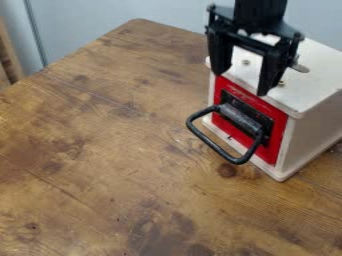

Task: Close the drawer

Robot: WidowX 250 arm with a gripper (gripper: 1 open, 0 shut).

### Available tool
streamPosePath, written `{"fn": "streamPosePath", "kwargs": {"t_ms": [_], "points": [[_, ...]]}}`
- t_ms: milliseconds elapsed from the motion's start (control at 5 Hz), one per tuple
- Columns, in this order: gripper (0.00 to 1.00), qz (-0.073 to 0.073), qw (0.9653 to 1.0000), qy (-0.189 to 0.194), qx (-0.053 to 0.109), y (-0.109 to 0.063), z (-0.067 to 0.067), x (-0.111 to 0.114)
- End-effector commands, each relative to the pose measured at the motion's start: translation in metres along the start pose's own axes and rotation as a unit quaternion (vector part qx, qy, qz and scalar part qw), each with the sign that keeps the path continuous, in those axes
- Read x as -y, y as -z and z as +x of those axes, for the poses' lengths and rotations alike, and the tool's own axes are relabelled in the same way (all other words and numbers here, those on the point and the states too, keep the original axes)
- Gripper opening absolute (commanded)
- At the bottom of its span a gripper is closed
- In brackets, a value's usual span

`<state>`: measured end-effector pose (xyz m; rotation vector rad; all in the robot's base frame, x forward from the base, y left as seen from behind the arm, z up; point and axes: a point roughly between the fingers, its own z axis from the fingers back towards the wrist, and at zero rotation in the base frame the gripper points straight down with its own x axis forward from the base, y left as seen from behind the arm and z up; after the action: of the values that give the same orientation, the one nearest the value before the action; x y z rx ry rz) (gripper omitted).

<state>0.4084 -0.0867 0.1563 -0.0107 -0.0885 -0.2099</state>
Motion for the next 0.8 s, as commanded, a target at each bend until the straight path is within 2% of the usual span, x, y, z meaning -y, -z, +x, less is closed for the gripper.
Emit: {"fn": "streamPosePath", "kwargs": {"t_ms": [0,200,600], "points": [[1.00,-0.001,0.9981,0.010,0.060,-0.056,-0.012,-0.002],[1.00,-0.005,0.9986,0.023,0.047,-0.051,-0.018,-0.001],[1.00,-0.002,0.9982,0.039,0.047,-0.047,-0.005,-0.012]]}}
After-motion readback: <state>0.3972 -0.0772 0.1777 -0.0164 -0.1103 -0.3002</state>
